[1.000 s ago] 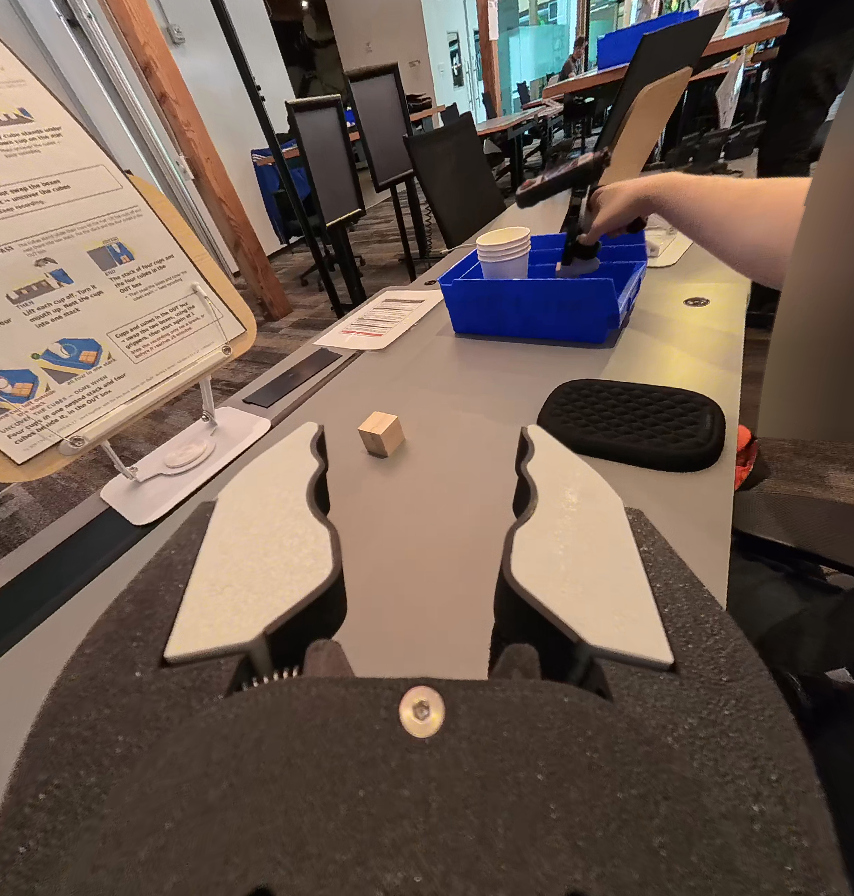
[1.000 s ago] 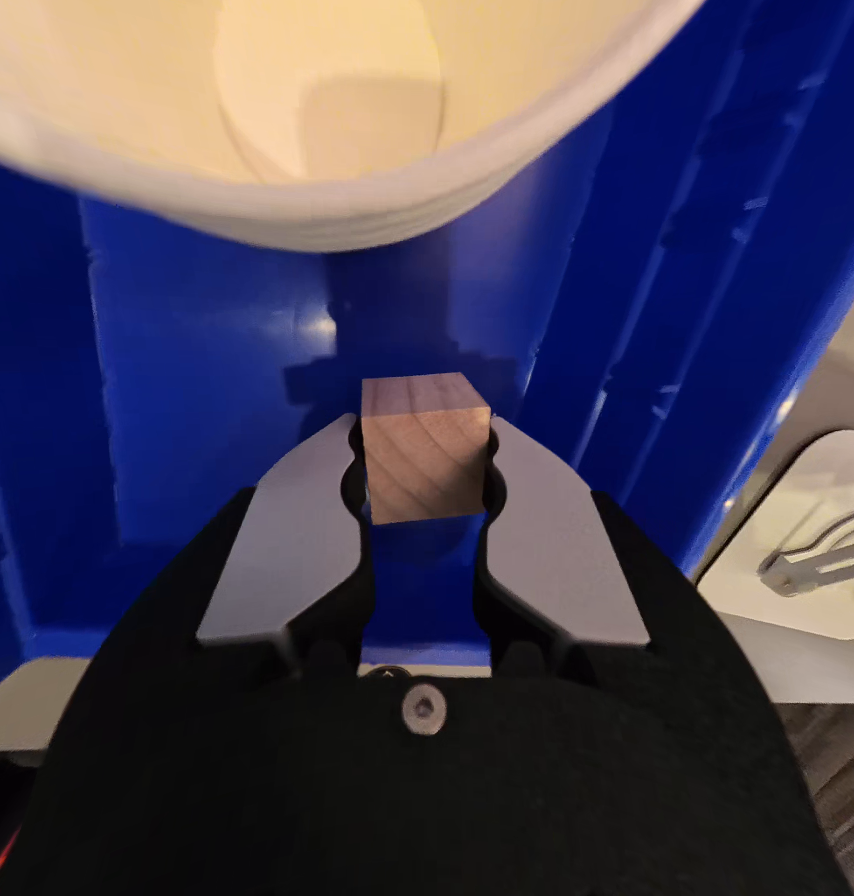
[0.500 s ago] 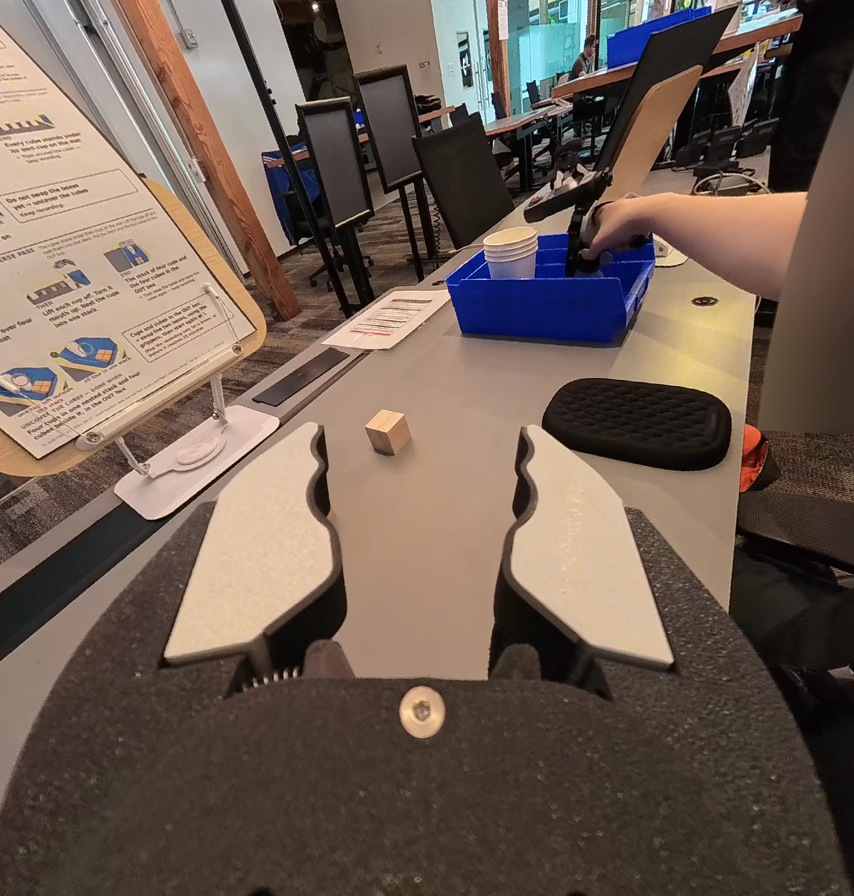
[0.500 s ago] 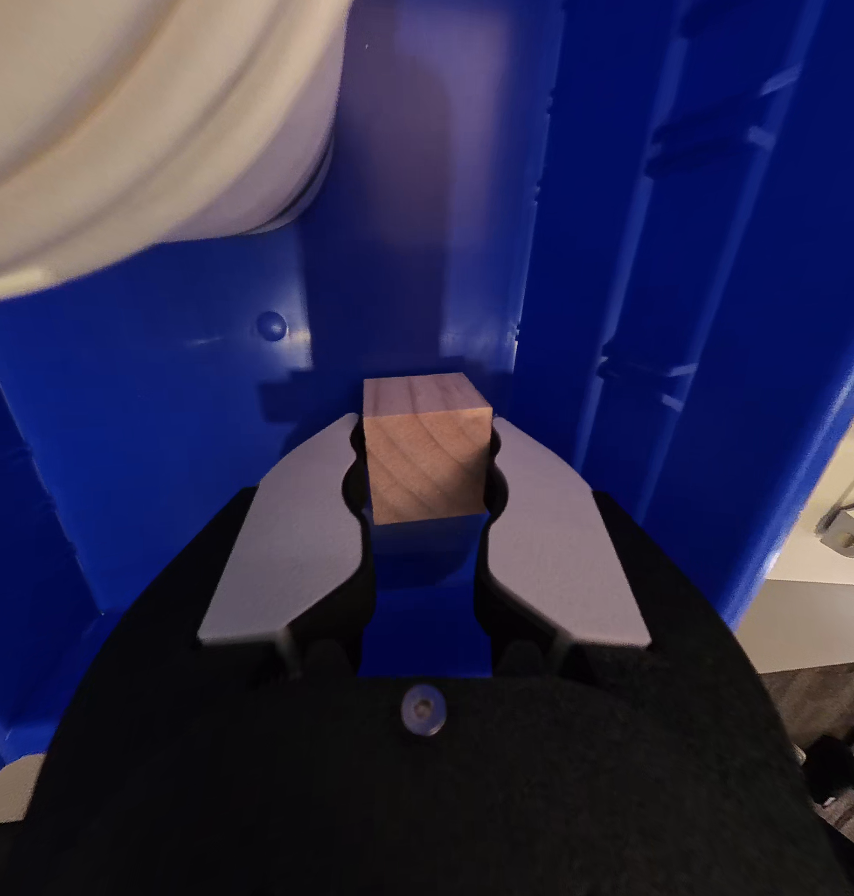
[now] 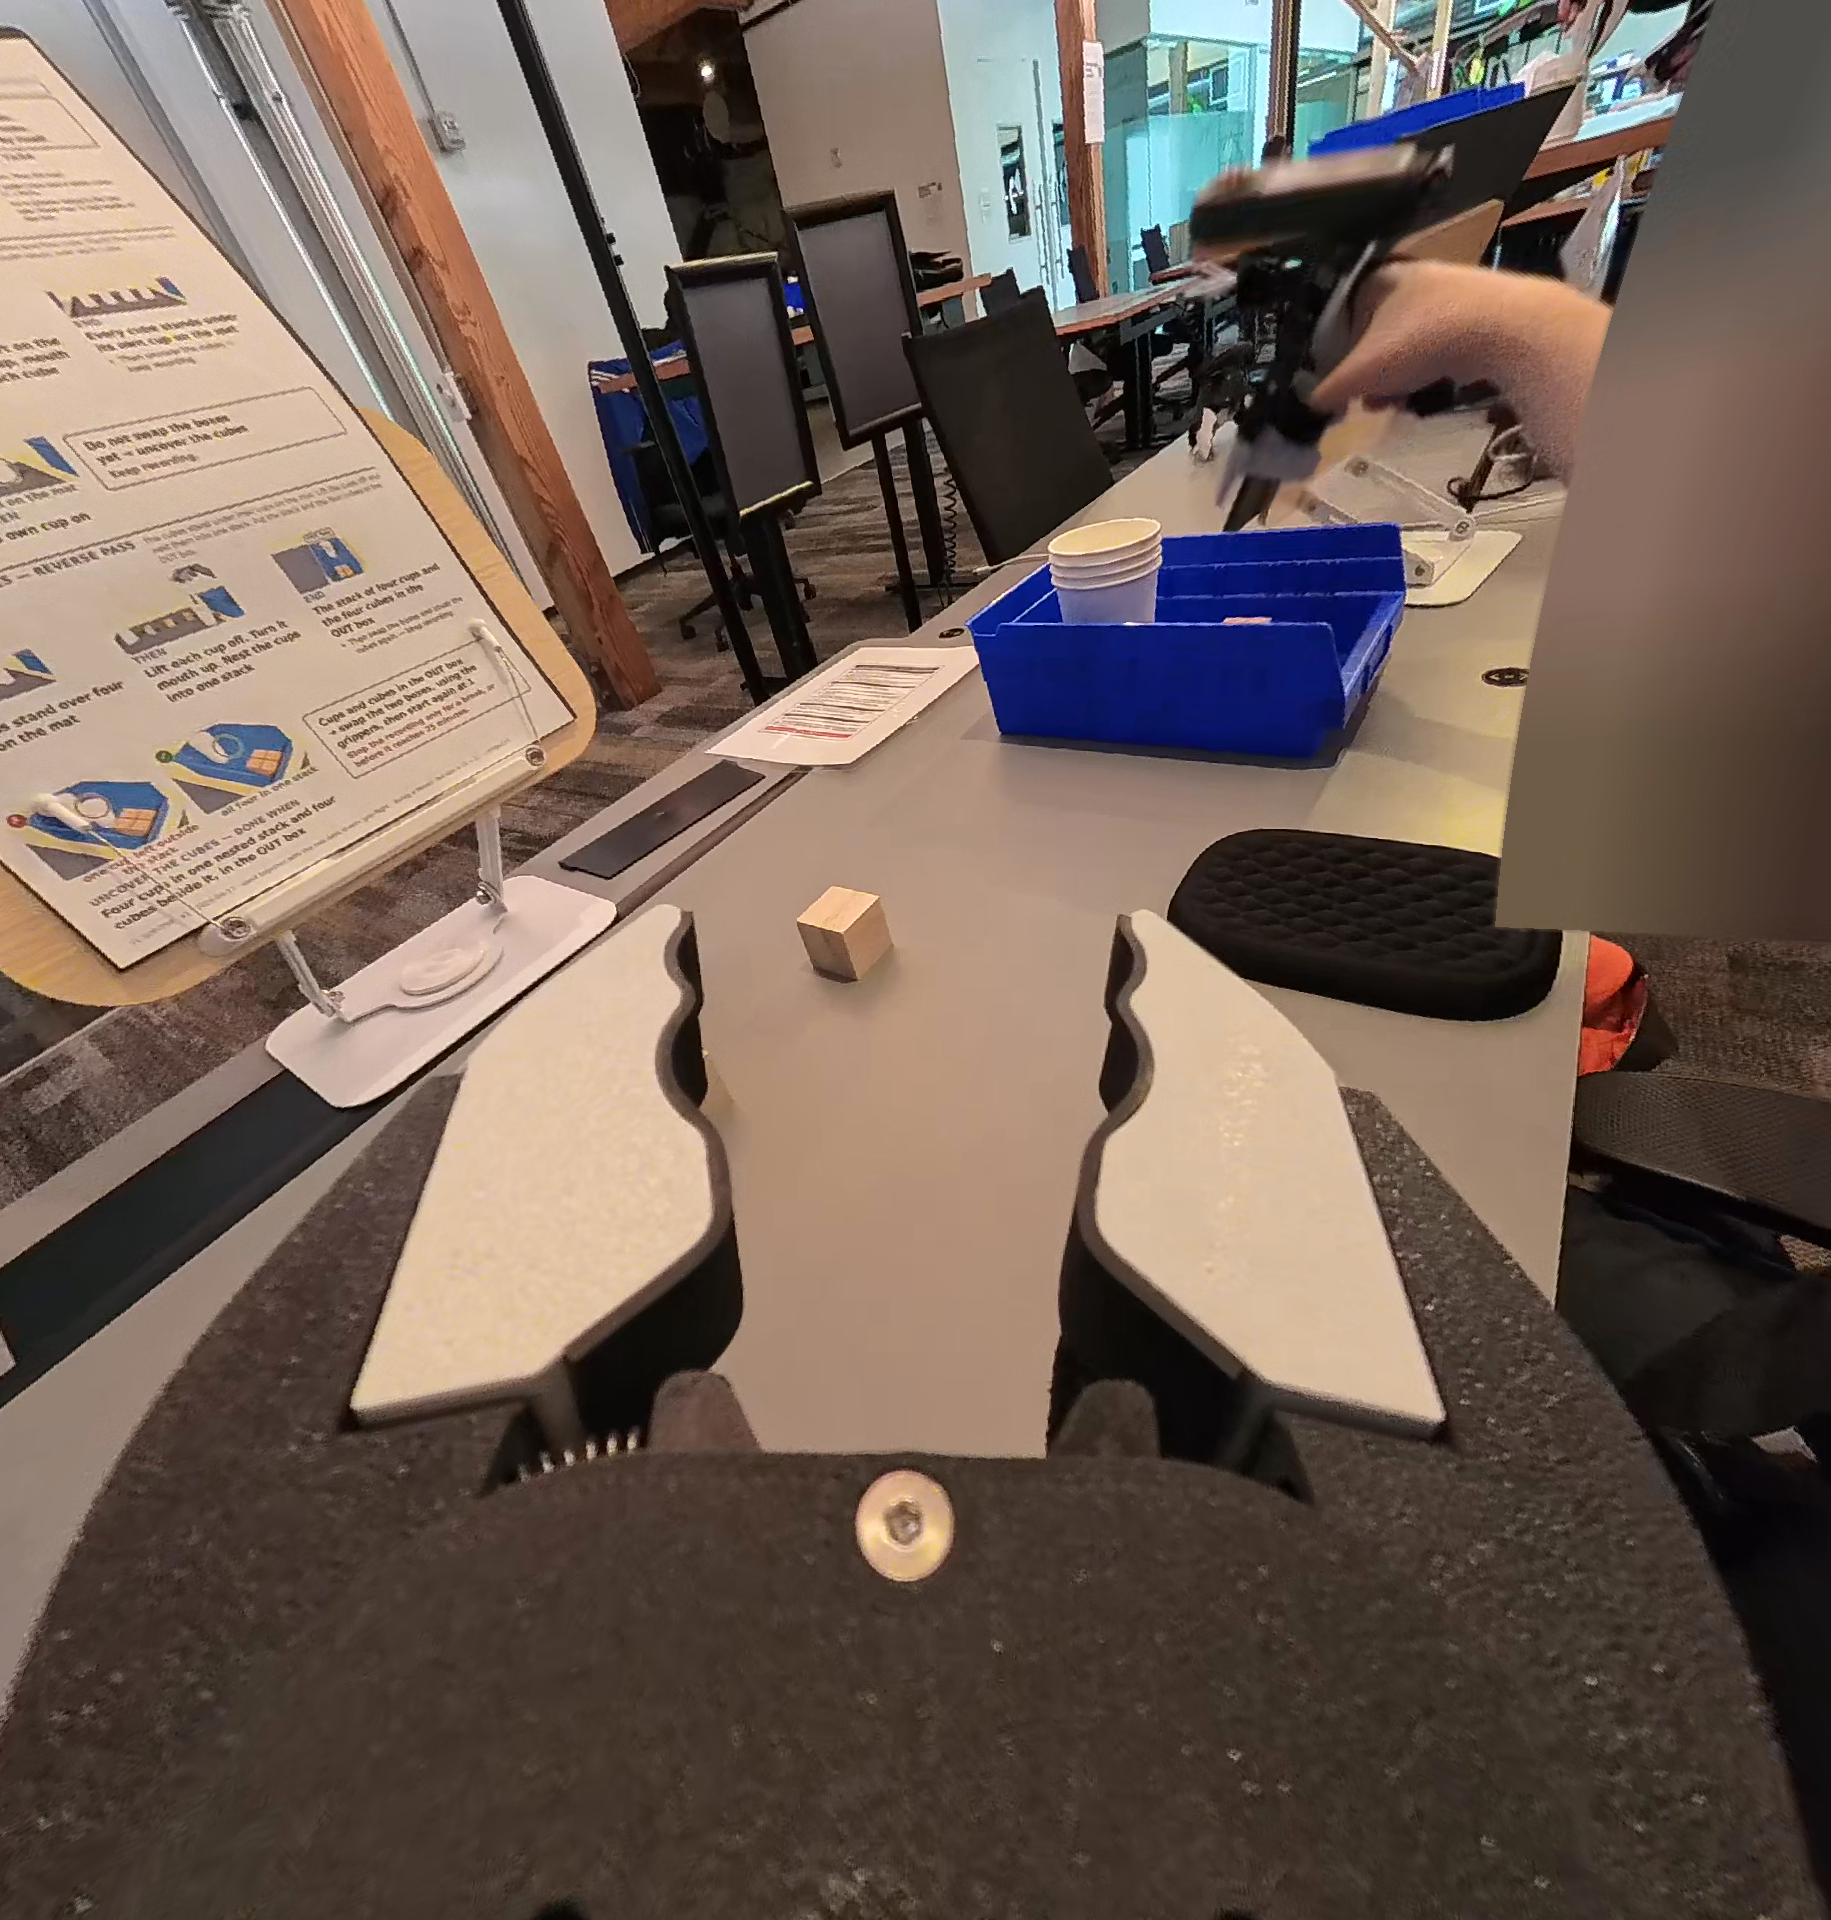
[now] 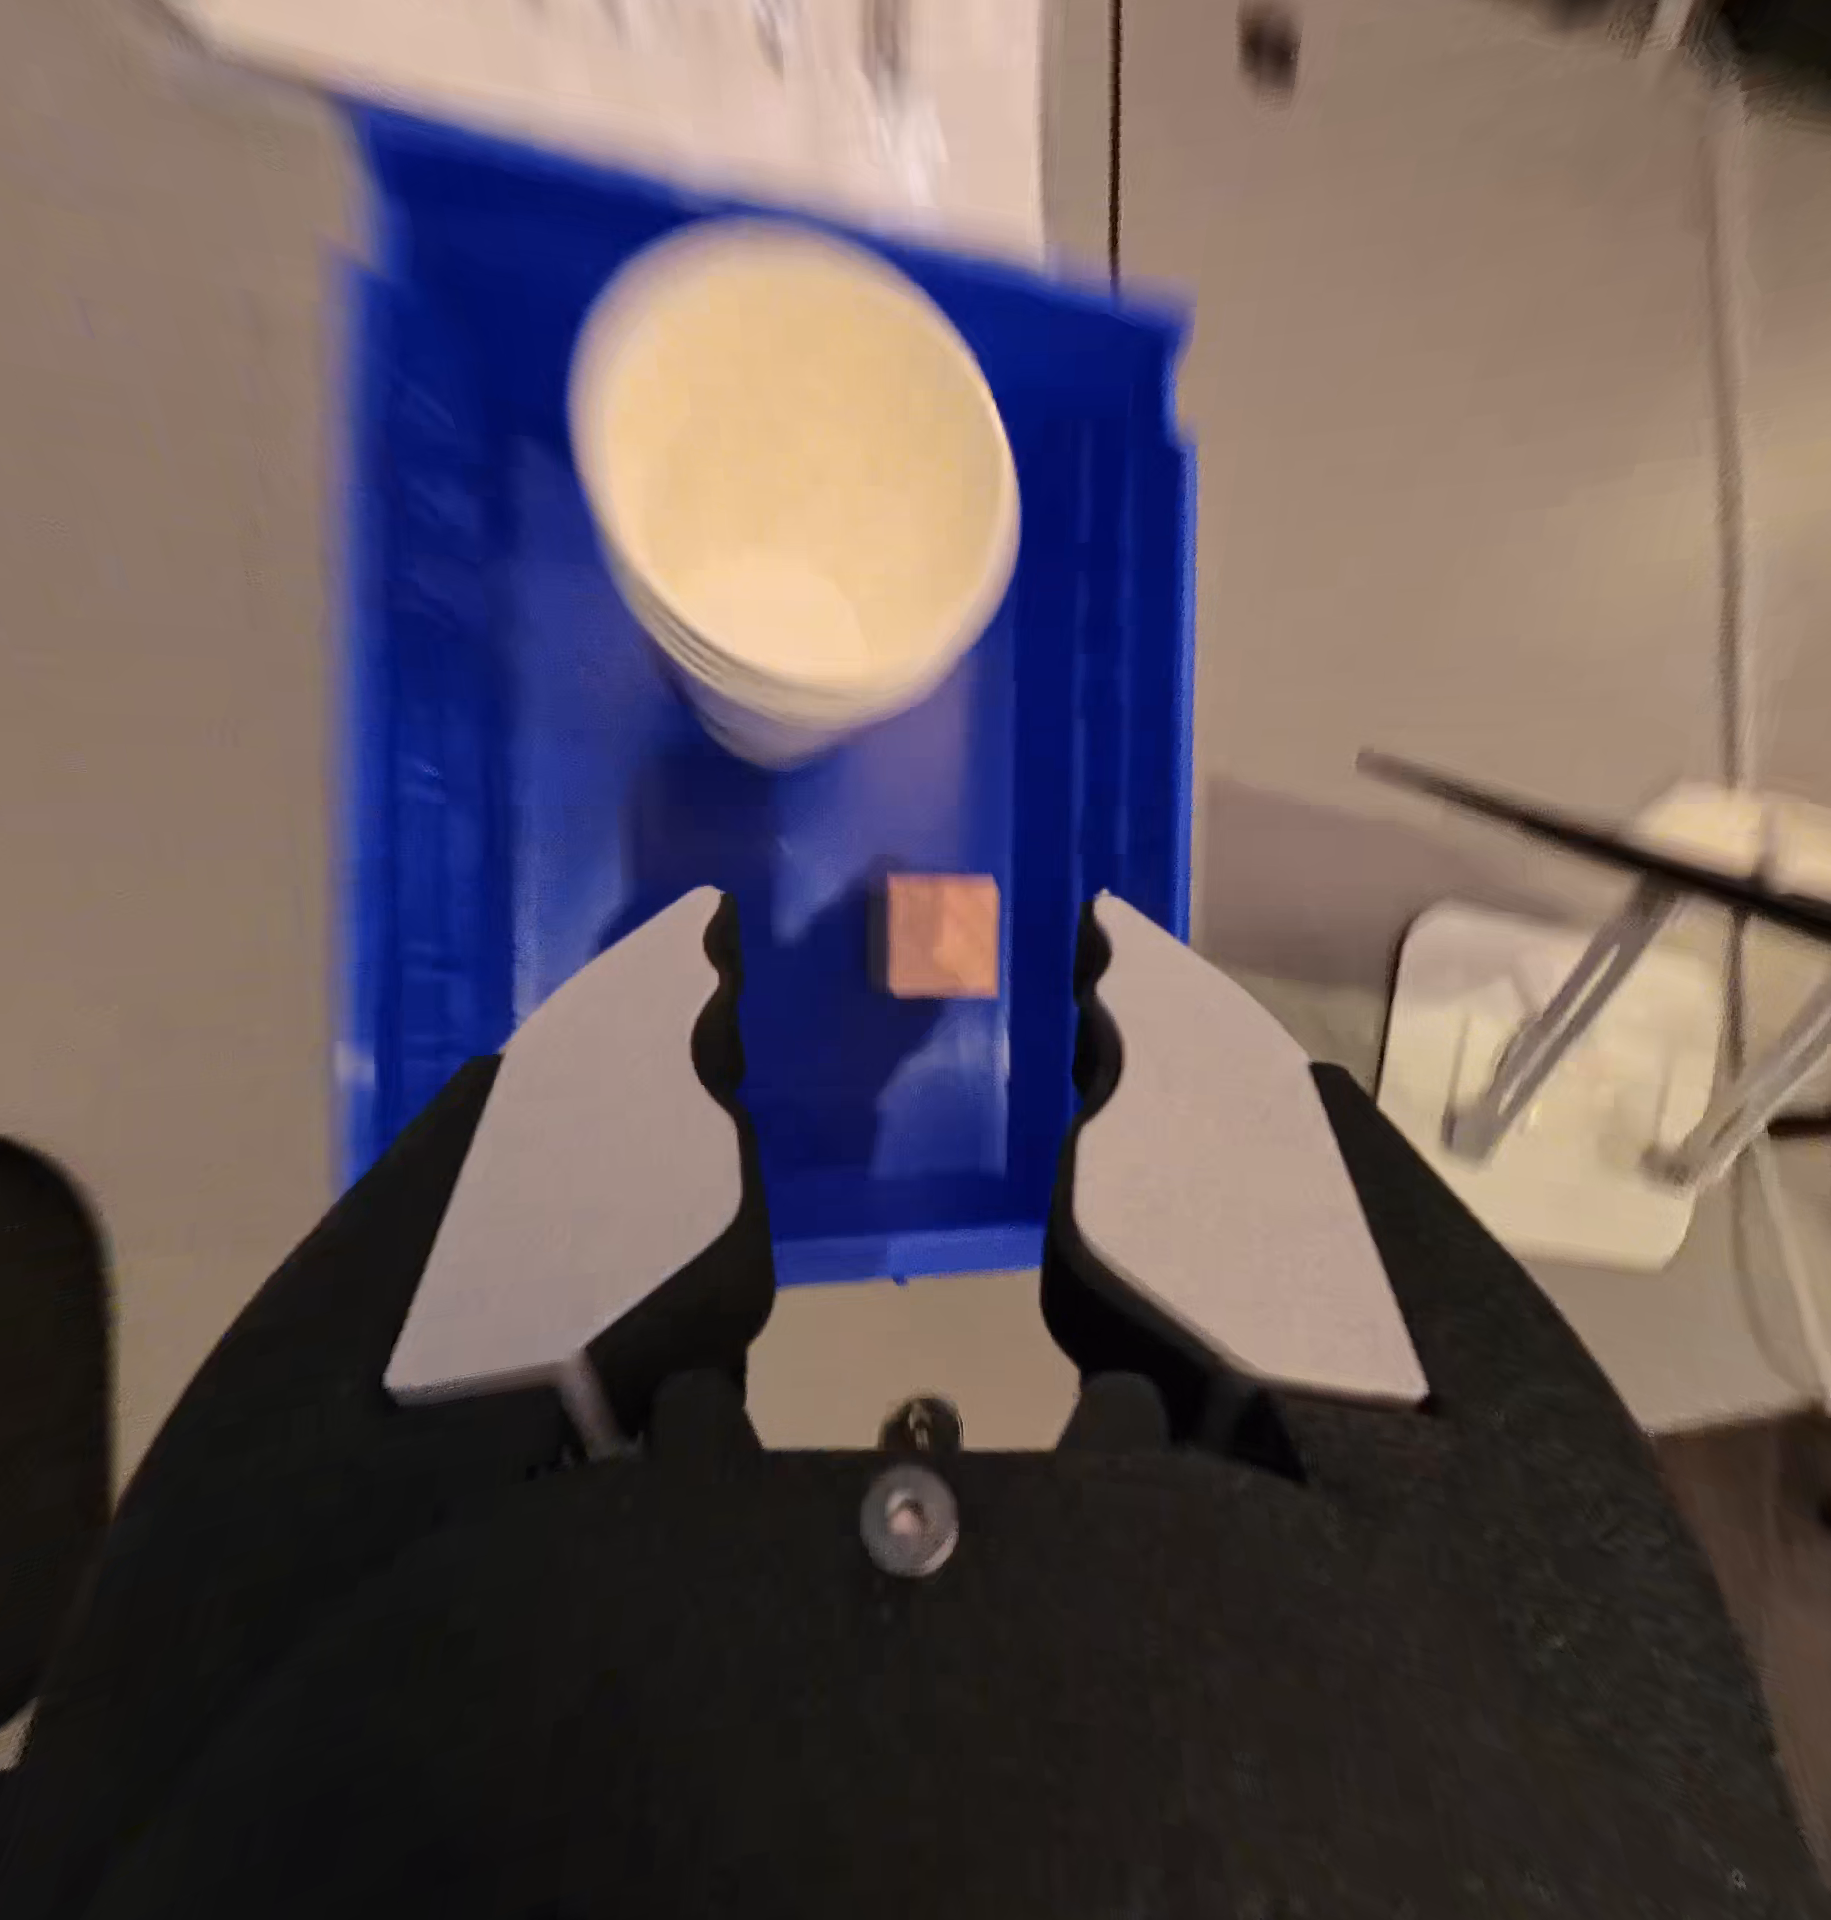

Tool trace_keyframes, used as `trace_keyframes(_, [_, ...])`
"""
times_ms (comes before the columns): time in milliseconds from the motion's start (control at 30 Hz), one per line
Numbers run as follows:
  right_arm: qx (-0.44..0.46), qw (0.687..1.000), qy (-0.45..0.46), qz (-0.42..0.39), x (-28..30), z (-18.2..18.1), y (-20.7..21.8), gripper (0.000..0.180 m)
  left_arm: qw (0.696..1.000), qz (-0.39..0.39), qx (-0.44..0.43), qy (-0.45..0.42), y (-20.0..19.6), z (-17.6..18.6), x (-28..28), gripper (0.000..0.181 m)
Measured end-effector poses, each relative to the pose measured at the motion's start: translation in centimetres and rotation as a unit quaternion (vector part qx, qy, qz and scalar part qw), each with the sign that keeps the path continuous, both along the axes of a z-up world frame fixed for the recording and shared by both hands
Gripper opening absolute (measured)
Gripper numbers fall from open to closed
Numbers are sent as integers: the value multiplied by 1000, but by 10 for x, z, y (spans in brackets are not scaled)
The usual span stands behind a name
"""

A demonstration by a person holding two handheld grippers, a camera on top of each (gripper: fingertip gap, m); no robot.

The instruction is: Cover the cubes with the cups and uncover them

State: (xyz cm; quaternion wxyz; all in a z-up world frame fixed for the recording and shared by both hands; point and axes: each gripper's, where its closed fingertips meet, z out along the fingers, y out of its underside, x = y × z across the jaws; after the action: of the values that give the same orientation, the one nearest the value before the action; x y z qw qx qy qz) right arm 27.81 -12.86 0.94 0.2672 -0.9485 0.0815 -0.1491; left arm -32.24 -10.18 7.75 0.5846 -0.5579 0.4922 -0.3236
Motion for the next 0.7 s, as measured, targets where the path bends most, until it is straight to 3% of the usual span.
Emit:
trace_keyframes(100, [97,983,-83,135,-70,61,46,50,1000,-1,-1,3,1,-2,2,74])
trace_keyframes(167, [114,957,-109,244,-130,67,75,49,1000,0,-3,5,1,-4,3,74])
trace_keyframes(300, [76,881,-15,466,-261,19,120,50,1000,5,-5,7,-2,-5,-1,74])
trace_keyframes(400, [45,811,-16,583,-322,-27,149,41,1000,17,-4,12,-3,-6,-9,74])
trace_keyframes(467, [2,781,-27,624,-346,-61,166,45,1000,26,-4,13,-5,-5,-16,74])
trace_keyframes(600, [-86,751,-52,652,-366,-113,191,66,999,50,-3,19,-5,-5,-34,74])
trace_keyframes(700, [-129,741,-57,657,-368,-132,202,65,998,62,-6,13,-4,-4,-46,74])
